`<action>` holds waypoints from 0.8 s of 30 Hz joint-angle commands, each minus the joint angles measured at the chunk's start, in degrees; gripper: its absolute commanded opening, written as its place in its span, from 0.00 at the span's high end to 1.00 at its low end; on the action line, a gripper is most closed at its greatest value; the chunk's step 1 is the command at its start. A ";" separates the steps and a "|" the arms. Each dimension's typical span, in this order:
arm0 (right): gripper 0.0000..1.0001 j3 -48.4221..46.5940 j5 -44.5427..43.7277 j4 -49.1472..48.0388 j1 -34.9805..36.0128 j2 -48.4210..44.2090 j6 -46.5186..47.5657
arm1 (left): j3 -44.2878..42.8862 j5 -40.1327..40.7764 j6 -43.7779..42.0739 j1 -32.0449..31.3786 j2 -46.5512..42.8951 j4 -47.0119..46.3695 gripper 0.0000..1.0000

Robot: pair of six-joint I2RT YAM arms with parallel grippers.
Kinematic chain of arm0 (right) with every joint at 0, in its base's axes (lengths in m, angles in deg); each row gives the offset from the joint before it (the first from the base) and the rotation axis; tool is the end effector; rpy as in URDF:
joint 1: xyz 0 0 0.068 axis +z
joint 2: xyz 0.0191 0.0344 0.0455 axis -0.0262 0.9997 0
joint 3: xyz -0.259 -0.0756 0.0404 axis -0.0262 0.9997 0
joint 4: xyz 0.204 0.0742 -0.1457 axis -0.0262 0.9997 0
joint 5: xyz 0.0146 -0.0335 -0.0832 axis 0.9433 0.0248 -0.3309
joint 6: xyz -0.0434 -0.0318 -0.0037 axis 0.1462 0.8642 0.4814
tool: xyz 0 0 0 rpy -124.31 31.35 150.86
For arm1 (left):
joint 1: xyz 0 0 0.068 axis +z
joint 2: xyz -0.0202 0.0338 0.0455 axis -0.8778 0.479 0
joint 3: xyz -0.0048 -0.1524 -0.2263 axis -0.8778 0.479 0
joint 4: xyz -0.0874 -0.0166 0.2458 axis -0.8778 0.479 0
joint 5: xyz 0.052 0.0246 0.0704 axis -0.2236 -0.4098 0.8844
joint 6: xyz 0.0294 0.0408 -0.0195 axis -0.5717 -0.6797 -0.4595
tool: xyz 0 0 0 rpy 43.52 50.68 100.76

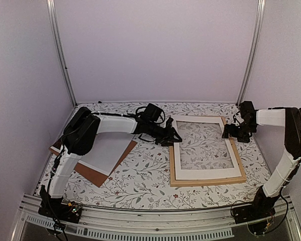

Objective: Put the photo into the frame
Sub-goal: Place the mat board on the glass panel.

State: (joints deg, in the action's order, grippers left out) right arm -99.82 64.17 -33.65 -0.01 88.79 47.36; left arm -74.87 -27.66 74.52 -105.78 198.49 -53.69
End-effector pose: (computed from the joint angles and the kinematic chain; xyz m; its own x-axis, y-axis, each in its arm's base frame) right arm 0.3315 0.0116 0.1726 -0.8981 0.1707 -0.4053 0.1149 0.9807 0.1582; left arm 0.3652 -0.3881 0.1274 -0.9817 0.1092 -0.1560 0.1902 0.5183 -0.8338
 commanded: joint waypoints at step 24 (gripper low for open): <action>0.01 -0.25 0.10 -3.41 -4.40 -5.99 -3.23 | -2.27 6.87 -8.74 -1.63 -4.77 9.17 0.31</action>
State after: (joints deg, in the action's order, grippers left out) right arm -99.73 64.15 -35.44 -4.18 84.85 45.27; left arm -76.59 -24.03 68.27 -106.46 197.20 -47.85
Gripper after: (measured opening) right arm 0.989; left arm 0.692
